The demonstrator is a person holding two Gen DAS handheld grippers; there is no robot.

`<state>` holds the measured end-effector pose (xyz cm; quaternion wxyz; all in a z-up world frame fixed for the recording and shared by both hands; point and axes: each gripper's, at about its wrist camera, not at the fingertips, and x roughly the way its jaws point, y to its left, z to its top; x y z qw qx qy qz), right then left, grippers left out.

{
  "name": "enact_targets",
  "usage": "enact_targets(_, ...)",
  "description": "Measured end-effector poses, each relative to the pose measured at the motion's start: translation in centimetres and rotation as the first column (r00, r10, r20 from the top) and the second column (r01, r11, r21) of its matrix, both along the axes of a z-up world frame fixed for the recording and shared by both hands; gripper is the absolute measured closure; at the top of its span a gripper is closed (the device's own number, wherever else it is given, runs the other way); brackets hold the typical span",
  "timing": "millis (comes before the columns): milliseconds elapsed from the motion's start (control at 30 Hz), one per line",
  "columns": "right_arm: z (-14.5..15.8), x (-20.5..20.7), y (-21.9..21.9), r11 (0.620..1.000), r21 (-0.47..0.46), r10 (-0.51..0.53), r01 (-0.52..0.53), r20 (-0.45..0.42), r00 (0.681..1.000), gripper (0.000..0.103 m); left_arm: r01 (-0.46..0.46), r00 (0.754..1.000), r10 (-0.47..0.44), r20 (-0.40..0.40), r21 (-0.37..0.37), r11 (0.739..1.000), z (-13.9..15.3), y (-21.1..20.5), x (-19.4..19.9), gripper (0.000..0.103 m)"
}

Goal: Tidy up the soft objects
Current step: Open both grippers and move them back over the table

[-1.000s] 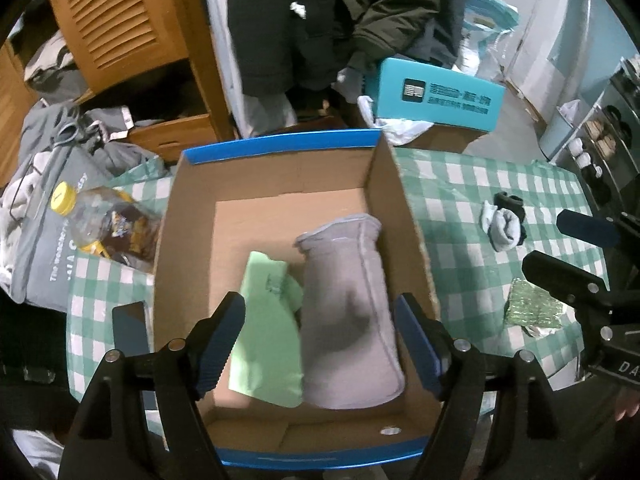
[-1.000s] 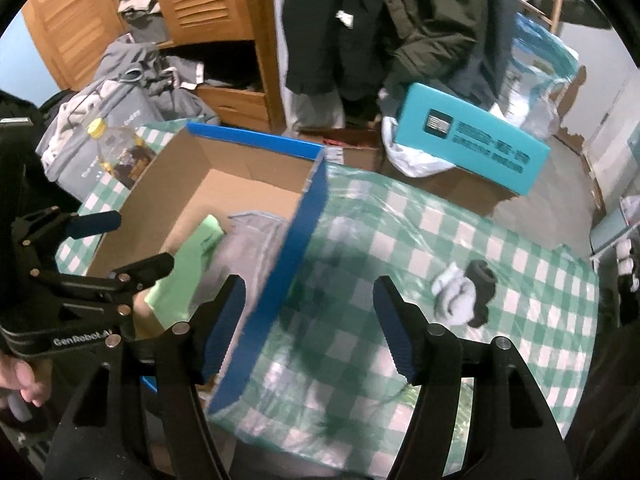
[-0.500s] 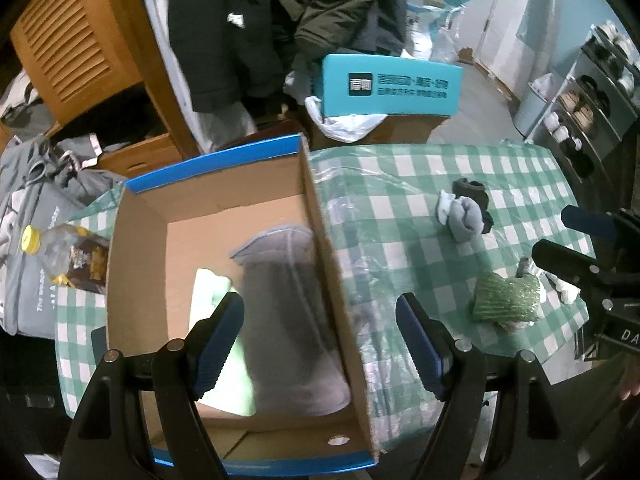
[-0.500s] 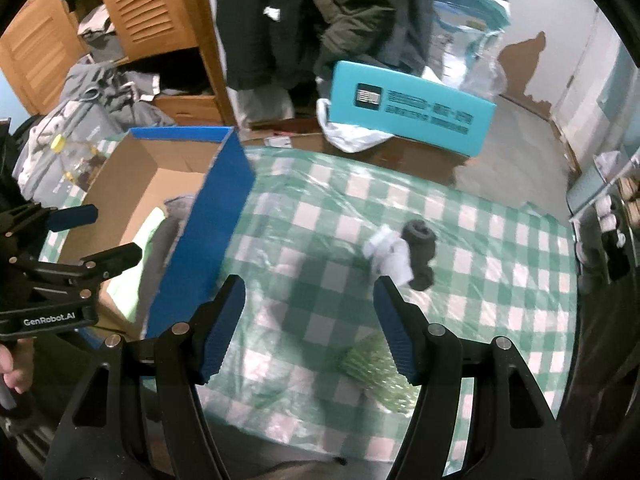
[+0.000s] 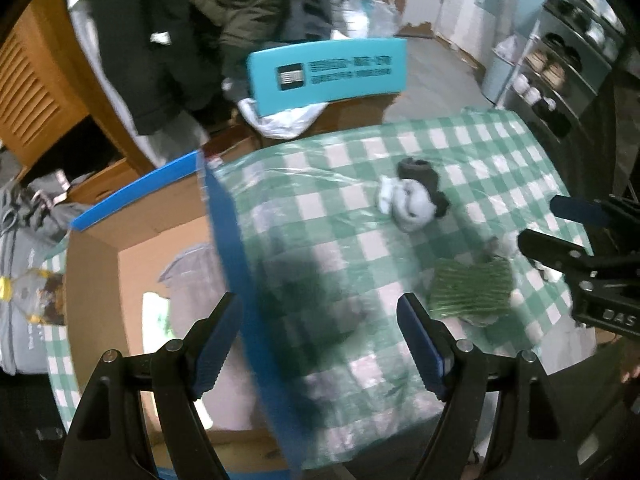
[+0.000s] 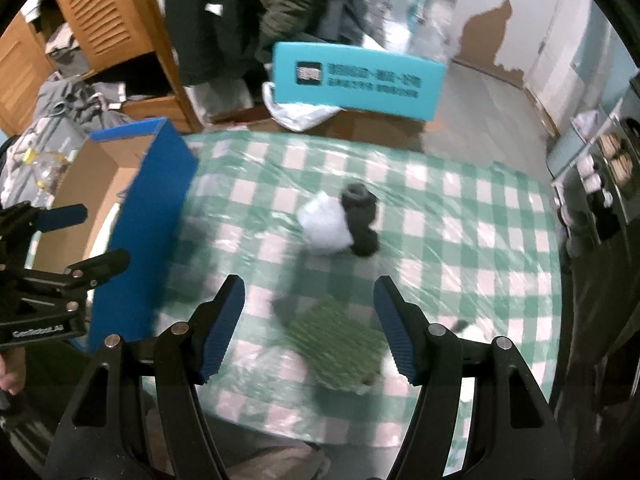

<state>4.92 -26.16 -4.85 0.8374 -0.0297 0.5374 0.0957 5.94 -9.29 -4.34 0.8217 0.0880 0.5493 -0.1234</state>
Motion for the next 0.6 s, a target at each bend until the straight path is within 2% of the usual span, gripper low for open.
enact_targets(367, -2.9, -1.2, -6.7, 0.992, -0.029, -0.126, 0.124, -0.061, 0.99, 0.037, 0.108, 0.99, -0.11, -0.092, -0.034, 0.994, -3.0, -5.9, -0.5, 0.021)
enact_targets(600, -4.6, -1.7, -8.7, 0.987, -0.028, -0.162, 0.16, -0.098, 0.982, 0.037, 0.144, 0.982, -0.144, -0.118, -0.009, 0.989, -4.9, -8.6, -0.7, 0.021)
